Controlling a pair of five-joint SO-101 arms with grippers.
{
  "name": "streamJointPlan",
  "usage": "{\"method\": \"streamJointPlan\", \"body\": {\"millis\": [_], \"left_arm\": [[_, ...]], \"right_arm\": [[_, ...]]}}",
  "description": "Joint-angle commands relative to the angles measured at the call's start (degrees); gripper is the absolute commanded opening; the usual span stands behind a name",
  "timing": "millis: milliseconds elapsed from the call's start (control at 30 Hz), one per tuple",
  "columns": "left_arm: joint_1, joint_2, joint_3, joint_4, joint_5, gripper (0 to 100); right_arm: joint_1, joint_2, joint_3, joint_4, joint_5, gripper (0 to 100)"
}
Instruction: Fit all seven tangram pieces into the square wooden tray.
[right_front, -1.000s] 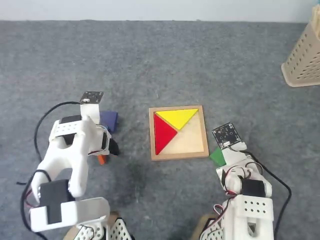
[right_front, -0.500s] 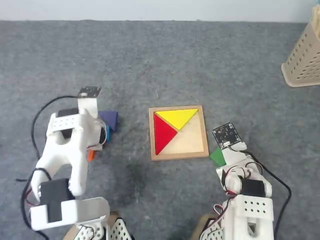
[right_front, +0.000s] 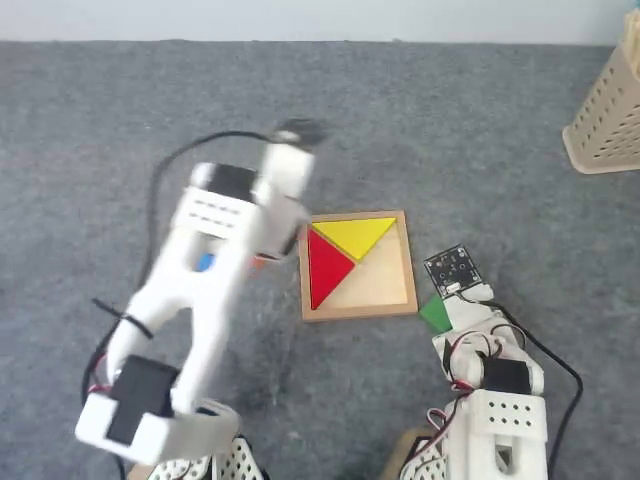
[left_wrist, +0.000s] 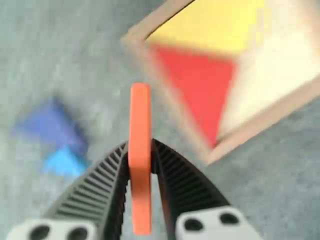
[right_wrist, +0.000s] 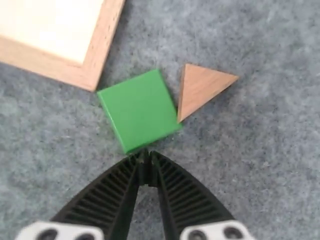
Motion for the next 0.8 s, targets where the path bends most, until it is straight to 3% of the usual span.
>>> {"method": "streamJointPlan", "body": {"millis": [0, 267, 533, 767], "left_arm": [[7.74, -0.79, 0.13, -7.91, -1.67, 1], [11.87, 11.08, 1.27, -15.91, -1.85, 1], [15.38, 15.74, 1.54, -16.0, -1.85, 2], [13.71, 15.74, 1.63, -14.77, -1.49, 18]], "right_arm": [[0.66, -1.54, -0.35, 0.75, 1.05, 0.7], [0.66, -1.54, -0.35, 0.66, 1.05, 0.7], [0.66, -1.54, -0.35, 0.66, 1.05, 0.7], [0.66, -1.54, -0.35, 0.66, 1.05, 0.7]]}}
